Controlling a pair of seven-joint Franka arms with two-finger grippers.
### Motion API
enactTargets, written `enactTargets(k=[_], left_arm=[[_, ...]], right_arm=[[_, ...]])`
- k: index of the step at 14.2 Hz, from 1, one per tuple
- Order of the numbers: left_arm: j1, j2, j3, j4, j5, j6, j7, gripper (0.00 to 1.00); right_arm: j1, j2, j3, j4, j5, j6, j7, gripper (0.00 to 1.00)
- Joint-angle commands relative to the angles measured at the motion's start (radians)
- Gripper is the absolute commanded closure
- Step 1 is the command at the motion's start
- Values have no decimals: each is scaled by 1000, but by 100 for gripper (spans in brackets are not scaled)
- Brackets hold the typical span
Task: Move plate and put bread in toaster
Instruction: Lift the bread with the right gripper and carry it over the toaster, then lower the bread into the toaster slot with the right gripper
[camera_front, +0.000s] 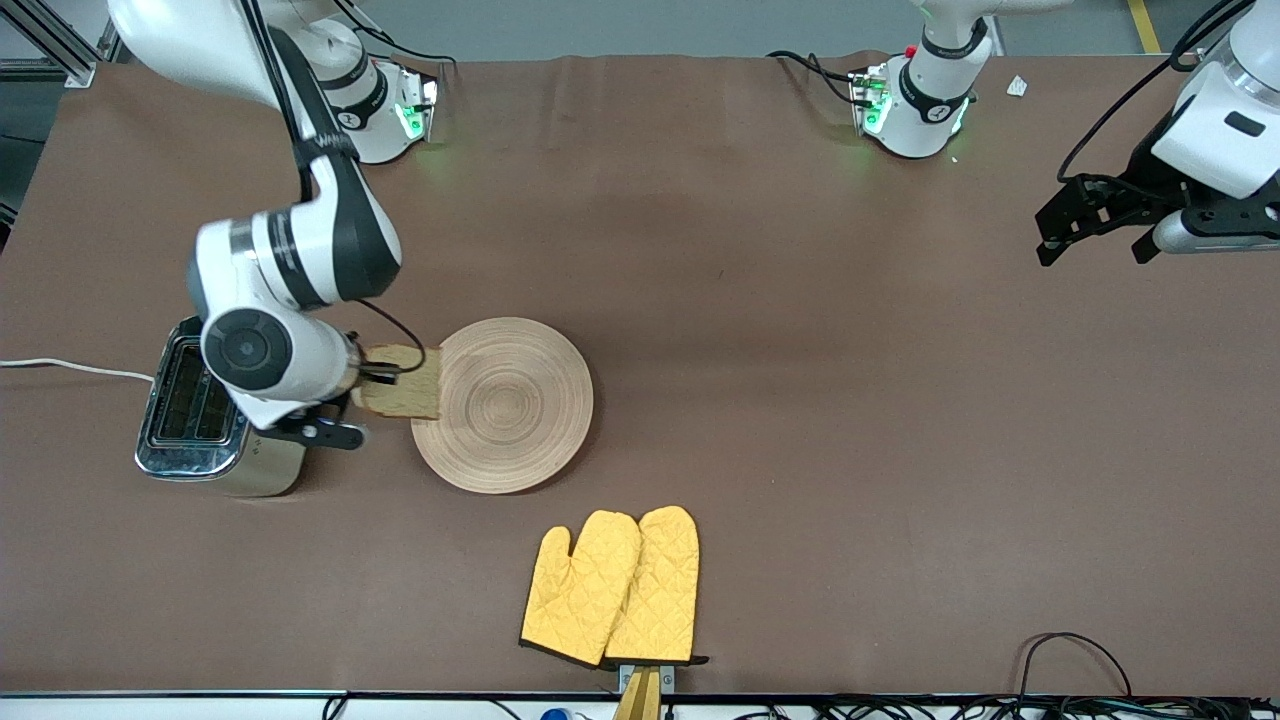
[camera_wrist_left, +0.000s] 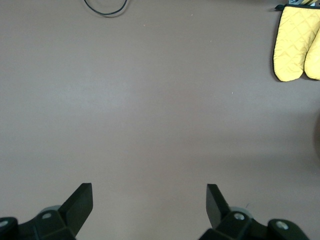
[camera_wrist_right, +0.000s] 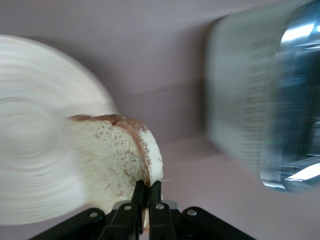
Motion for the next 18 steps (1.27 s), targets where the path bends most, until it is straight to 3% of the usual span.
enactTargets(k=[1, 4, 7, 10, 18], left_arm=[[0, -21, 23, -39, -11, 24, -3, 0], [22, -19, 21, -51, -12, 55, 5, 0], [19, -19, 20, -53, -11, 62, 14, 0], [14, -18, 15, -40, -3, 56, 75, 0], [23, -15, 18, -30, 1, 23, 104, 0]], right_arm=[[87, 28, -7, 21, -331, -112, 40, 100], [130, 42, -7, 13, -597, -176, 72, 100], [130, 75, -8, -26, -749, -178, 178, 100], [112, 91, -10, -40, -808, -215, 271, 100], [72, 91, -12, -79, -809, -236, 286, 99]])
